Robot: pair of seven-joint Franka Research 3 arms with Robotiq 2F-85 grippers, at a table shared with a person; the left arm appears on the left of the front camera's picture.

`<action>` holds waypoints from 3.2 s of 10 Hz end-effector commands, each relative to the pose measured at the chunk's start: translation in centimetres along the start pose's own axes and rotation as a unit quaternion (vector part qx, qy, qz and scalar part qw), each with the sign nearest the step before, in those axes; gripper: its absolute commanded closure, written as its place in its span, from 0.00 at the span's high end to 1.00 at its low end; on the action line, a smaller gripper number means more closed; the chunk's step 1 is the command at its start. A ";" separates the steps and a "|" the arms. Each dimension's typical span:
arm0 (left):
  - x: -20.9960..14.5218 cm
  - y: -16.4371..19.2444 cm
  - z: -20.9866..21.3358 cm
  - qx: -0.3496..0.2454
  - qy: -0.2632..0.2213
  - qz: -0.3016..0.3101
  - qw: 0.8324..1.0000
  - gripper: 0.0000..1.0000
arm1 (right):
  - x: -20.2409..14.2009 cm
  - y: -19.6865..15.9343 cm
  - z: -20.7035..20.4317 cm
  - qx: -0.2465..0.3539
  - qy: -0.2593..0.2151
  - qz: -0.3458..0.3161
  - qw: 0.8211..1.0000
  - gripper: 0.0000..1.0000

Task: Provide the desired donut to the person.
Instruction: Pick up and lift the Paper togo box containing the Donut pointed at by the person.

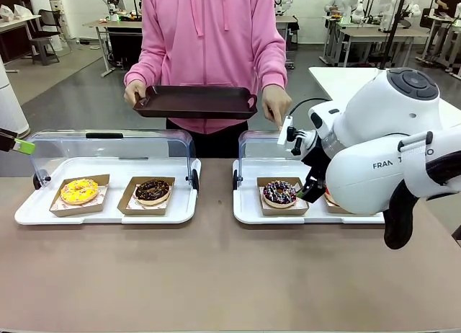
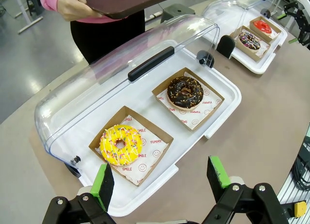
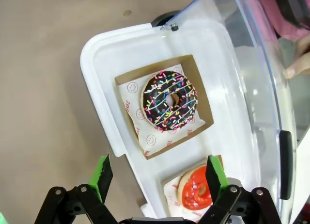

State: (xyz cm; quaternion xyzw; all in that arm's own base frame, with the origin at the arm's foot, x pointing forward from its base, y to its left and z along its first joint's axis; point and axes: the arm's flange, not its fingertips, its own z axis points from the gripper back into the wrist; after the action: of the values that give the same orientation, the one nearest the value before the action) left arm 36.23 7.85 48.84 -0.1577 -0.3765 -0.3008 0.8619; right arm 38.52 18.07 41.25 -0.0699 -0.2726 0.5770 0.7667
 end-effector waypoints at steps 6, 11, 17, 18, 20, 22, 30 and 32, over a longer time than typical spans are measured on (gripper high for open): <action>0.0 0.1 -0.1 -0.005 -0.005 0.002 1.000 1.00 | -0.5 -3.3 -5.5 0.041 0.058 0.069 0.995 1.00; 0.0 0.1 -0.1 -0.005 -0.005 0.002 1.000 1.00 | -0.9 -3.8 -8.2 0.047 0.084 0.118 0.988 1.00; 0.0 0.1 -0.1 -0.005 -0.005 0.002 1.000 1.00 | -1.0 -3.4 -10.0 0.041 0.075 0.143 0.986 1.00; 0.0 0.1 -0.1 -0.005 -0.005 0.002 1.000 1.00 | -0.9 -3.2 -10.3 0.042 0.076 0.151 0.985 1.00; 0.0 0.1 -0.1 -0.005 -0.005 0.002 1.000 1.00 | -0.7 -3.1 -10.8 0.036 0.081 0.159 0.983 1.00; 0.0 0.1 -0.1 -0.005 -0.005 0.002 1.000 1.00 | -0.7 -3.2 -10.9 0.038 0.084 0.158 0.983 1.00; 0.0 0.1 -0.1 -0.005 -0.005 0.002 1.000 1.00 | -0.5 -3.2 -11.8 0.082 0.101 0.169 0.977 0.00; 0.0 0.1 -0.1 -0.005 -0.005 0.002 1.000 1.00 | -0.6 -3.4 -12.4 0.094 0.109 0.166 0.976 0.00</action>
State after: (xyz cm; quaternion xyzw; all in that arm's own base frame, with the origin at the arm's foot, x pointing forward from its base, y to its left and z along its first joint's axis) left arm 36.22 7.86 48.84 -0.1577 -0.3764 -0.3005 0.8621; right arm 46.50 18.96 31.97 -0.1104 -0.1284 0.7061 0.6876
